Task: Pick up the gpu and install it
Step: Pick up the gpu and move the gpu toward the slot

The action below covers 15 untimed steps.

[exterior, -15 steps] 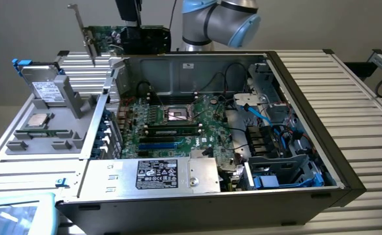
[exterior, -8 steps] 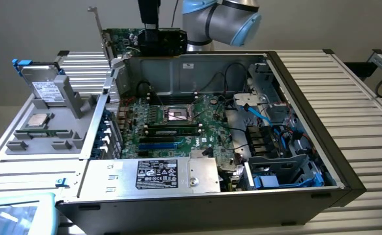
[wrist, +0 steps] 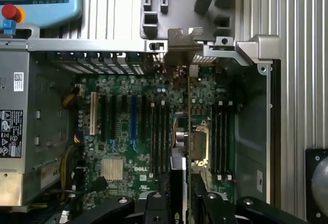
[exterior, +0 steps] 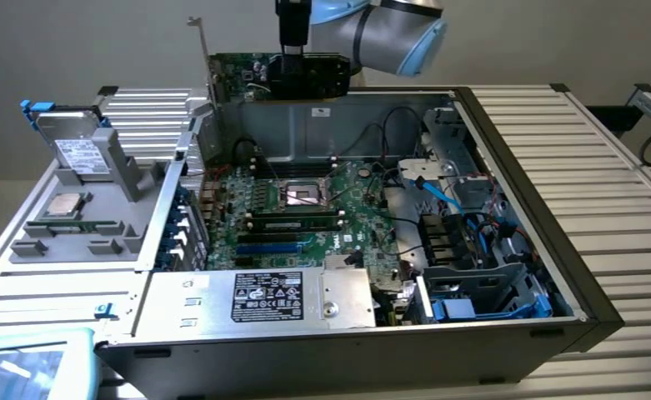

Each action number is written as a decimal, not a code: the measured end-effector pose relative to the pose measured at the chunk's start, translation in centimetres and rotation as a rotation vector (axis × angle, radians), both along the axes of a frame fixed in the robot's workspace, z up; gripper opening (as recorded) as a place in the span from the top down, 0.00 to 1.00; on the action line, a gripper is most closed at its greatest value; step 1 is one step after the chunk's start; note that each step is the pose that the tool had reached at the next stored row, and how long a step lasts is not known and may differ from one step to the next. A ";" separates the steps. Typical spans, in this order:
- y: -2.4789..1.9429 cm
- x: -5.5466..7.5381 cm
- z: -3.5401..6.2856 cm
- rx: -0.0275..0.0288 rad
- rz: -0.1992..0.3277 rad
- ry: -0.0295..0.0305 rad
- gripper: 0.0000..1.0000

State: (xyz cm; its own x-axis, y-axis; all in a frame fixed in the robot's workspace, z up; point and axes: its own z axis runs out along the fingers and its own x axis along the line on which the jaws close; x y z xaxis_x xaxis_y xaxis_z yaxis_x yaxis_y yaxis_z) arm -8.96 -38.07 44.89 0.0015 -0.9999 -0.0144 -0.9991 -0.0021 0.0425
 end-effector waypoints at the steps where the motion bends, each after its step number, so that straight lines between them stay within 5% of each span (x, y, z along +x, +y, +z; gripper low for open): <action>1: 0.00 0.0 -0.01 0.0001 0.000 -0.0001 0.72; 5: -0.12 0.1 -0.04 0.0000 0.000 -0.0001 0.72; 15: -1.85 0.1 -0.34 0.0000 0.000 0.0000 0.72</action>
